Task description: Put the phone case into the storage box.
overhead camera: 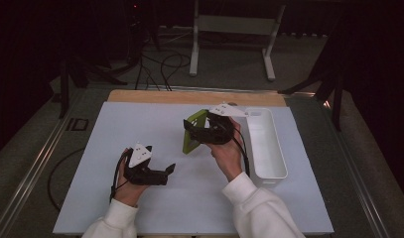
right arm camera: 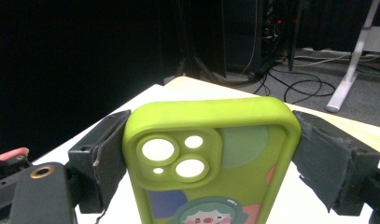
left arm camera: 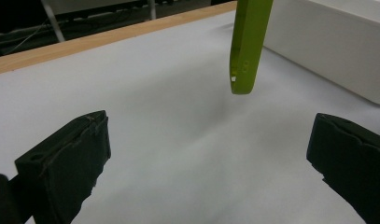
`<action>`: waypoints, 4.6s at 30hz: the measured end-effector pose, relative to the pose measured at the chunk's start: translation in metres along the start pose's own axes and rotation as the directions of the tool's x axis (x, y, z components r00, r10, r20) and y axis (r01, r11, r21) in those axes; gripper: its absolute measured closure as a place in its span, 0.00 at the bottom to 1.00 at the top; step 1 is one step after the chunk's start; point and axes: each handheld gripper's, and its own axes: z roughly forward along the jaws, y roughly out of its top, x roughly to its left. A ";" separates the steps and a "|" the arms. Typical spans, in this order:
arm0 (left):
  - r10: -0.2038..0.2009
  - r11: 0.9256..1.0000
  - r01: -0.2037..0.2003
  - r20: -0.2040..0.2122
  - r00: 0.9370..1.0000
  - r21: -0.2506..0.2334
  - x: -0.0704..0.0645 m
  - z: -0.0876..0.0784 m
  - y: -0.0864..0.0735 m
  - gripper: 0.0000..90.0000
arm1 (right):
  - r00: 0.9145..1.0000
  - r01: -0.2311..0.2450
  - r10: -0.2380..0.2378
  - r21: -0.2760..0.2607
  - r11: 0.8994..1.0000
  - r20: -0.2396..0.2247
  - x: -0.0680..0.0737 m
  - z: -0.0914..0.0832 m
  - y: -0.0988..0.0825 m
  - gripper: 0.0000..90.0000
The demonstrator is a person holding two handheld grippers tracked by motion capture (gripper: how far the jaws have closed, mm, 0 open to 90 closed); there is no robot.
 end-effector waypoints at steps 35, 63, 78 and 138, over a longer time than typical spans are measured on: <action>0.006 0.999 -0.007 -0.028 1.000 -0.035 0.028 -0.040 -0.039 0.00 | 0.997 0.031 -0.030 -0.016 0.999 0.068 -0.020 -0.002 0.011 0.18; -0.011 0.999 0.007 -0.094 0.996 -0.043 0.038 -0.058 -0.056 0.00 | 0.986 0.048 -0.049 0.010 0.999 0.158 -0.034 0.005 0.023 0.18; -0.013 0.999 0.009 -0.092 0.996 -0.048 0.038 -0.058 -0.055 0.00 | 0.986 0.021 -0.022 0.006 1.000 0.164 -0.050 0.006 0.025 0.18; -0.007 0.999 0.004 -0.083 0.997 -0.036 0.035 -0.055 -0.054 0.00 | 0.960 0.007 0.001 -0.026 1.000 0.279 -0.091 -0.017 0.059 0.18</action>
